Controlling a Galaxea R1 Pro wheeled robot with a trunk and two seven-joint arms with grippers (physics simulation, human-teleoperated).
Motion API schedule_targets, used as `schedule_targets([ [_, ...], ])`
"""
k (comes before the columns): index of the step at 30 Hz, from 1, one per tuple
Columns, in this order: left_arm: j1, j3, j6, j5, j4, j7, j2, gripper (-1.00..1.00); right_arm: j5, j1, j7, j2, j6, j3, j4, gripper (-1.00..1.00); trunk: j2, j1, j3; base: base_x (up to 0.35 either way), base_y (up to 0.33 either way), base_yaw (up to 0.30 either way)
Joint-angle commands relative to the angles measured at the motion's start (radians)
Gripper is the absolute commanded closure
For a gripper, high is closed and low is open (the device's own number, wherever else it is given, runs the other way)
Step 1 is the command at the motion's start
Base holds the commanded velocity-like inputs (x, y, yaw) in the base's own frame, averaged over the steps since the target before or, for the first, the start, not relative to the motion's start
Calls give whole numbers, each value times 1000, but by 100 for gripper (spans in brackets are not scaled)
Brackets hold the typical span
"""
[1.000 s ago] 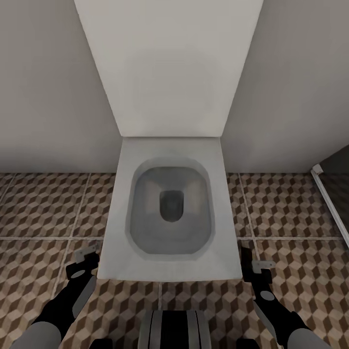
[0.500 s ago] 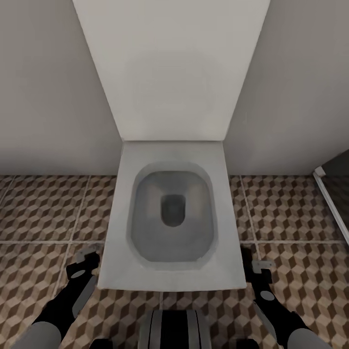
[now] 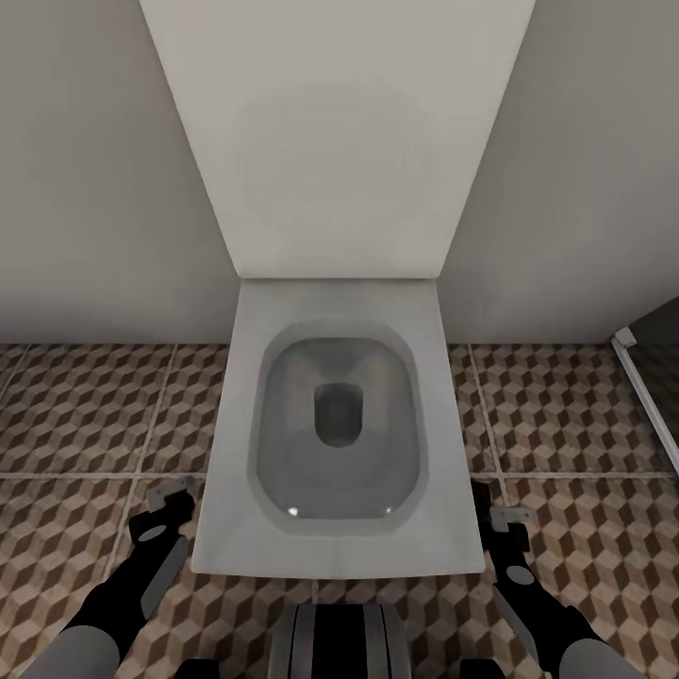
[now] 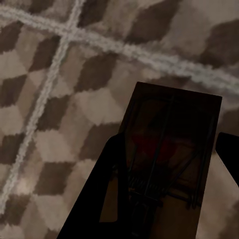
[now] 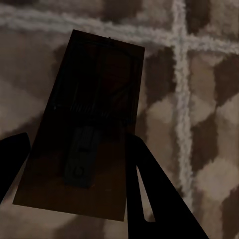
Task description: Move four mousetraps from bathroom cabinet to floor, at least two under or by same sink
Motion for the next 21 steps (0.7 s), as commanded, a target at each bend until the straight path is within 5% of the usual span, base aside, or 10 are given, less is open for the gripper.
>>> schedule_targets([
  [1, 0, -6, 5, 4, -2, 9, 2, 100, -11, -1, -6, -1, -4, 8, 0, 100, 0, 0, -1, 0, 0, 0],
  [21, 0, -6, 7, 4, -2, 8, 2, 100, -12, -1, -6, -4, -4, 5, 0, 100, 0, 0, -1, 23, 0, 0],
])
